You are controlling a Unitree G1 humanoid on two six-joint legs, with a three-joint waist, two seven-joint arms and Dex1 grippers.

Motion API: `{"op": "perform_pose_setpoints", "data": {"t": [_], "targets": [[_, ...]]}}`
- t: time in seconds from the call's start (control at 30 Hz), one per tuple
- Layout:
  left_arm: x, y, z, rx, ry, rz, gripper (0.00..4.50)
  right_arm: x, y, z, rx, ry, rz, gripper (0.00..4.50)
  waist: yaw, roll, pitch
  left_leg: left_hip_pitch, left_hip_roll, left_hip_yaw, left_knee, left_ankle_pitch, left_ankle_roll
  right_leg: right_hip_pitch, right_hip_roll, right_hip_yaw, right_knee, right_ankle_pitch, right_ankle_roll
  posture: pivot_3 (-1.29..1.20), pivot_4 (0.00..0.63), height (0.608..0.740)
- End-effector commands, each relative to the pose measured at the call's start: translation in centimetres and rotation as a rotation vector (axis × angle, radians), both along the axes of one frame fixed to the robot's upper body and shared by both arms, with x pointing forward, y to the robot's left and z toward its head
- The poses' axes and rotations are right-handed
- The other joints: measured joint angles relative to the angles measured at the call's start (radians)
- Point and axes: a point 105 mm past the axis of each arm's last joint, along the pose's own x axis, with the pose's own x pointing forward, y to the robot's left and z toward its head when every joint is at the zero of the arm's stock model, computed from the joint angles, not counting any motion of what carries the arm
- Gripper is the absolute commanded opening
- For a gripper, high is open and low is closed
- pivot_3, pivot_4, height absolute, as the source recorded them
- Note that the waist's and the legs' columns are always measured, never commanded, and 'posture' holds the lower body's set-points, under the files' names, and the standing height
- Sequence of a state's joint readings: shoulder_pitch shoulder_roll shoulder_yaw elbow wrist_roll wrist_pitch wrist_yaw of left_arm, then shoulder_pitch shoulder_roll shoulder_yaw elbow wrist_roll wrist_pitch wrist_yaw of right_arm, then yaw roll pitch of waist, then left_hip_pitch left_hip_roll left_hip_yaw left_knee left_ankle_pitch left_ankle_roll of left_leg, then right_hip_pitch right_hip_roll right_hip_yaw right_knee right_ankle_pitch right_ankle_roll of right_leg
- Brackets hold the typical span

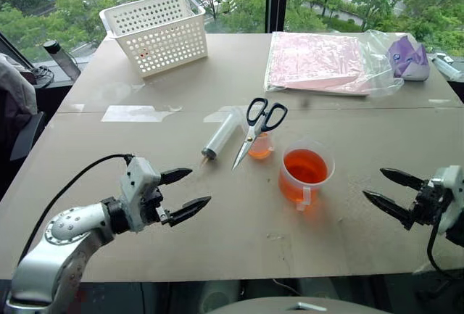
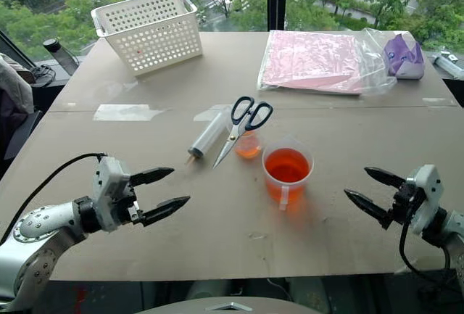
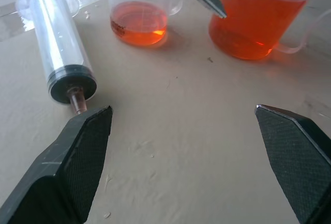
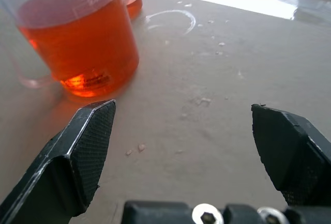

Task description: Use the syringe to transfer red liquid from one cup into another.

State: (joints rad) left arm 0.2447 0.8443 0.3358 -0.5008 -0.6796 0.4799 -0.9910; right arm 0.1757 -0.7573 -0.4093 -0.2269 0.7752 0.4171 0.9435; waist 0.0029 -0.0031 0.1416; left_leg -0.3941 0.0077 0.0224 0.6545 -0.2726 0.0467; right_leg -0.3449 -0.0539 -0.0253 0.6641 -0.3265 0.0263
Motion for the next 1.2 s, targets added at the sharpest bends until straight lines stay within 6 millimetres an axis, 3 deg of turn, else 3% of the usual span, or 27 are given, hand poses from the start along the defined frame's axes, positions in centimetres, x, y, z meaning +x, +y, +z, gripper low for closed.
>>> {"op": "perform_pose_setpoints", "data": {"t": [0.03, 0.2, 0.27, 0.37, 0.43, 0.57, 0.87, 1.03, 1.2], "targets": [[-0.1, 0.1, 3.6, 0.007, -0.063, -0.110, 4.48, 2.3, 0.5, 4.1, 0.114, -0.029, 0.005, 4.50, -0.003, 0.000, 0.001, 0.000, 0.000, 0.000, 0.000, 0.000, 0.000, 0.000, 0.000, 0.000, 0.000, 0.000, 0.000, 0.00, 0.150, 0.740], [1.0, 0.5, 5.9, 0.041, -0.154, -0.109, 4.48, 5.7, 2.3, 7.7, 0.205, -0.035, 0.021, 4.50, -0.003, 0.000, 0.002, -0.002, 0.000, 0.000, -0.001, 0.001, -0.002, 0.000, 0.001, -0.001, -0.002, 0.000, 0.000, 0.00, 0.150, 0.740], [1.3, 0.3, 7.0, 0.008, -0.179, -0.103, 4.48, 6.8, 5.5, 8.8, 0.260, 0.028, 0.103, 4.50, -0.008, 0.000, 0.003, -0.003, 0.000, 0.000, -0.001, 0.002, -0.004, -0.001, 0.001, -0.001, -0.002, 0.000, 0.000, 0.00, 0.150, 0.740], [1.6, 0.3, 7.7, 0.022, -0.199, -0.105, 4.48, 8.6, 9.2, 7.8, 0.233, 0.227, 0.131, 4.50, -0.020, -0.002, 0.004, -0.003, 0.000, 0.000, -0.001, 0.003, -0.005, -0.001, 0.002, -0.001, -0.001, 0.000, 0.000, 0.00, 0.150, 0.740], [1.8, 0.4, 8.1, 0.012, -0.210, -0.095, 4.48, 9.2, 10.3, 7.2, 0.206, 0.311, 0.133, 4.50, -0.019, -0.002, 0.004, -0.003, 0.000, 0.000, -0.001, 0.003, -0.005, -0.002, 0.002, -0.001, -0.001, 0.000, 0.000, 0.00, 0.150, 0.740], [1.9, -0.3, 8.9, 0.015, -0.232, -0.097, 4.48, 10.6, 13.3, 7.9, 0.256, 0.431, 0.205, 4.50, -0.012, -0.004, 0.007, -0.006, 0.000, 0.000, -0.001, 0.003, -0.005, -0.003, 0.001, -0.001, -0.002, 0.000, 0.001, 0.00, 0.150, 0.740], [1.9, -1.3, 9.5, 0.015, -0.261, -0.071, 4.48, 11.9, 16.6, 7.7, 0.229, 0.566, 0.256, 4.50, -0.017, -0.004, 0.006, -0.010, 0.000, 0.000, -0.001, 0.003, -0.006, -0.009, 0.002, -0.001, 0.000, 0.000, 0.001, 0.00, 0.150, 0.740], [1.7, -1.9, 9.6, -0.005, -0.255, -0.071, 4.48, 12.4, 17.6, 7.9, 0.255, 0.588, 0.272, 4.50, -0.018, -0.004, 0.006, -0.021, 0.000, 0.001, 0.004, 0.004, -0.006, -0.022, 0.002, 0.000, 0.012, 0.000, 0.001, 0.00, 0.150, 0.740], [1.7, -1.9, 9.4, -0.011, -0.245, -0.058, 4.48, 12.7, 18.0, 8.6, 0.298, 0.592, 0.289, 4.50, -0.018, -0.004, 0.006, -0.021, 0.000, 0.001, 0.005, 0.004, -0.007, -0.022, 0.003, 0.000, 0.014, 0.000, 0.001, 0.00, 0.150, 0.740]]}}
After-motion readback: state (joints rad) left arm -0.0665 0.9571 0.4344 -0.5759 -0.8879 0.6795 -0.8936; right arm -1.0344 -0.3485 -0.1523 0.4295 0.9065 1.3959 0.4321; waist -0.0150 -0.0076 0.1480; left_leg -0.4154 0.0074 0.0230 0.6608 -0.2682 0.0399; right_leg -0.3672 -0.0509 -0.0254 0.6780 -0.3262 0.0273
